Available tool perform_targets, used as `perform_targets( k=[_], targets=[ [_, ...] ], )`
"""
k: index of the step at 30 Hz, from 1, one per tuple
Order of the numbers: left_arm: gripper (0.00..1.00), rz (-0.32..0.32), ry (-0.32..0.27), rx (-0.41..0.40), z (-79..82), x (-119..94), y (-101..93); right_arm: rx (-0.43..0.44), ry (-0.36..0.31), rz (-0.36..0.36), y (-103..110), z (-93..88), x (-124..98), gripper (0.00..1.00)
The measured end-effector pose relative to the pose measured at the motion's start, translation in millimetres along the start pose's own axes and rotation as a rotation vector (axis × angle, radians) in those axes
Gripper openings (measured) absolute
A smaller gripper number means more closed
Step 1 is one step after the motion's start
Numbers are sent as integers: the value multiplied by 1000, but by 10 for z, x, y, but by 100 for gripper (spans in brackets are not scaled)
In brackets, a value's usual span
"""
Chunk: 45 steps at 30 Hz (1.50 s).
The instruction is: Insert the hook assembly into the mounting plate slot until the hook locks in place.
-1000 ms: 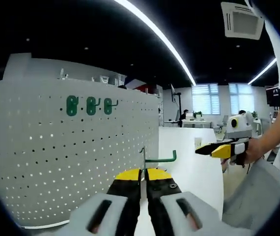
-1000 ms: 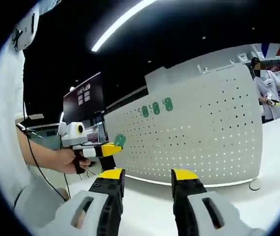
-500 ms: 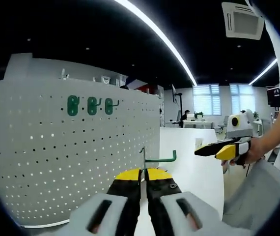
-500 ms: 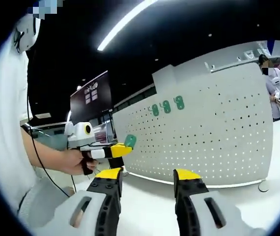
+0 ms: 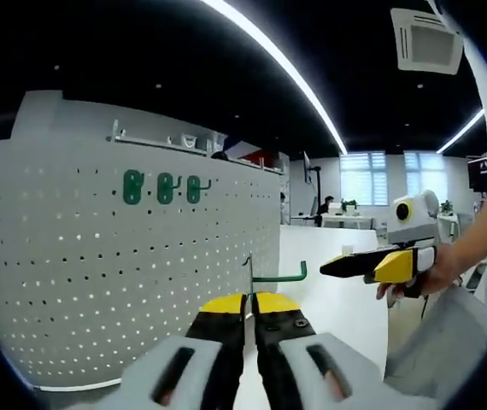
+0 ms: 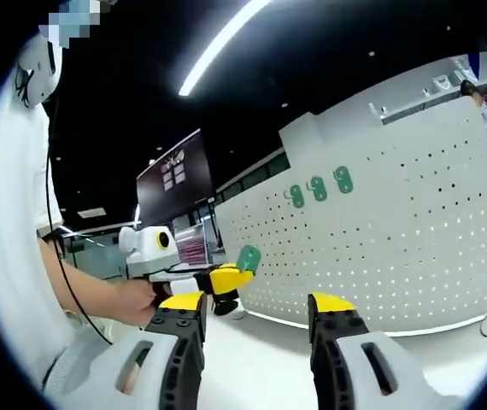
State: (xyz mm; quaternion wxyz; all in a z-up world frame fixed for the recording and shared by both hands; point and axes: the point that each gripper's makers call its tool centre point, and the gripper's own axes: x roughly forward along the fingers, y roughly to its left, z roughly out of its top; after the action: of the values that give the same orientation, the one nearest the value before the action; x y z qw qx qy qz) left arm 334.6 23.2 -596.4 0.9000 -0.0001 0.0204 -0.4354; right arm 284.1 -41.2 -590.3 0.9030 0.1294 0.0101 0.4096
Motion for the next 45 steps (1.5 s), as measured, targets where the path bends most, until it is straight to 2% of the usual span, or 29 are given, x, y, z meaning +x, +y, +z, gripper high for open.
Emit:
perform_targets(
  k=[5,12,20,45],
  targets=[
    [2,1,-2,1,4,-2,-6,-4,-2,18,34,30,83,45],
    [2,11,-14,4,62,-9,-21,20,-20,43,92,72,178,36],
    [2,36,-19,3,54,-31,-25,44,-30,49,98,128,291,29],
    [2,70,-46,-6,120,-58,-30,76,-38,63,208,155,653,23]
  ],
)
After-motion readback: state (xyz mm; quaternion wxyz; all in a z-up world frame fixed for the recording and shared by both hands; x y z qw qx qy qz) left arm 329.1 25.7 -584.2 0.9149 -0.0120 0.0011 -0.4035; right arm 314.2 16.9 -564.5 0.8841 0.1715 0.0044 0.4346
